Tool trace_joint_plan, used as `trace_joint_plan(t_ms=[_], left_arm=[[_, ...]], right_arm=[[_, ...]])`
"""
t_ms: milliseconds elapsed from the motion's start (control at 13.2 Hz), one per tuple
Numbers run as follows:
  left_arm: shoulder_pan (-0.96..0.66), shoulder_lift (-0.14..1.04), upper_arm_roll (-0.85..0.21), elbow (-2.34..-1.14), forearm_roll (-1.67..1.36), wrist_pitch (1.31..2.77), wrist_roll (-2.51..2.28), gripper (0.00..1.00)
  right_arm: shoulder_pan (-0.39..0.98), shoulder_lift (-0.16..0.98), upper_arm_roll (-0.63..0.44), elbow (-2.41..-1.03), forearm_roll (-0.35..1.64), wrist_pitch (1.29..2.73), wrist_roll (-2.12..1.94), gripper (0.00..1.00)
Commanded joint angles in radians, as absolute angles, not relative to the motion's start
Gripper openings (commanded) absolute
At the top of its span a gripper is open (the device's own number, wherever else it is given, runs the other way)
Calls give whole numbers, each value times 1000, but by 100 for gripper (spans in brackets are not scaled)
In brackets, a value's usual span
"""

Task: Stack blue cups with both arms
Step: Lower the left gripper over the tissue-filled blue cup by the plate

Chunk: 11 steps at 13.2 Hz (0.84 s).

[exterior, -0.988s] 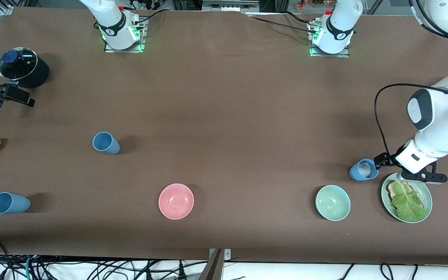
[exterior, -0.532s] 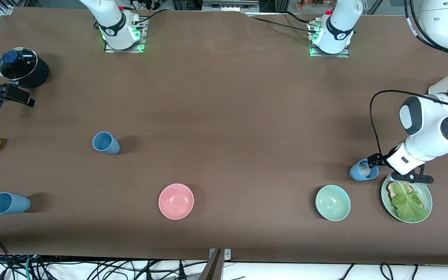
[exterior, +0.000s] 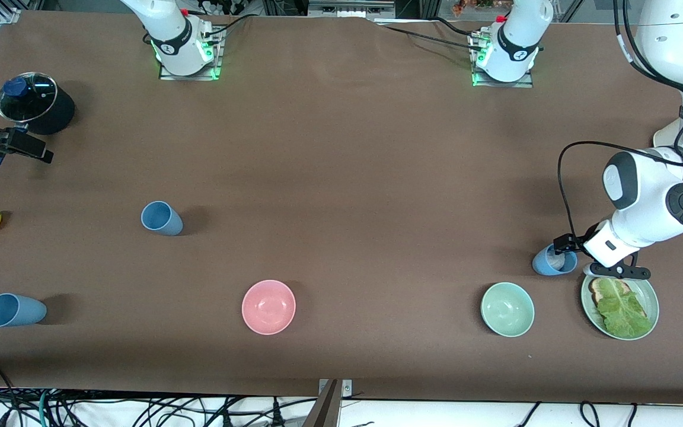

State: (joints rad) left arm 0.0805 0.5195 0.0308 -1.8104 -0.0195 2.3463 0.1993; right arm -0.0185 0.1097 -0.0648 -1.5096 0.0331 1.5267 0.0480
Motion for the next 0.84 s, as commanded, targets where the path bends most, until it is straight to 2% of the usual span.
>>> trace_joint_plan(t_ms=[0, 532, 760], left_arm=[[90, 529, 31, -1818, -75, 2367, 229, 98], [118, 577, 34, -1818, -90, 2416, 229, 96], [121, 577, 32, -1818, -109, 2413, 216, 88]], right_arm=[[-15, 101, -63, -1514, 18, 1522, 49, 100], [-15, 101, -64, -1514, 18, 1522, 49, 100], [-15, 101, -64, -1514, 20, 1522, 49, 100]])
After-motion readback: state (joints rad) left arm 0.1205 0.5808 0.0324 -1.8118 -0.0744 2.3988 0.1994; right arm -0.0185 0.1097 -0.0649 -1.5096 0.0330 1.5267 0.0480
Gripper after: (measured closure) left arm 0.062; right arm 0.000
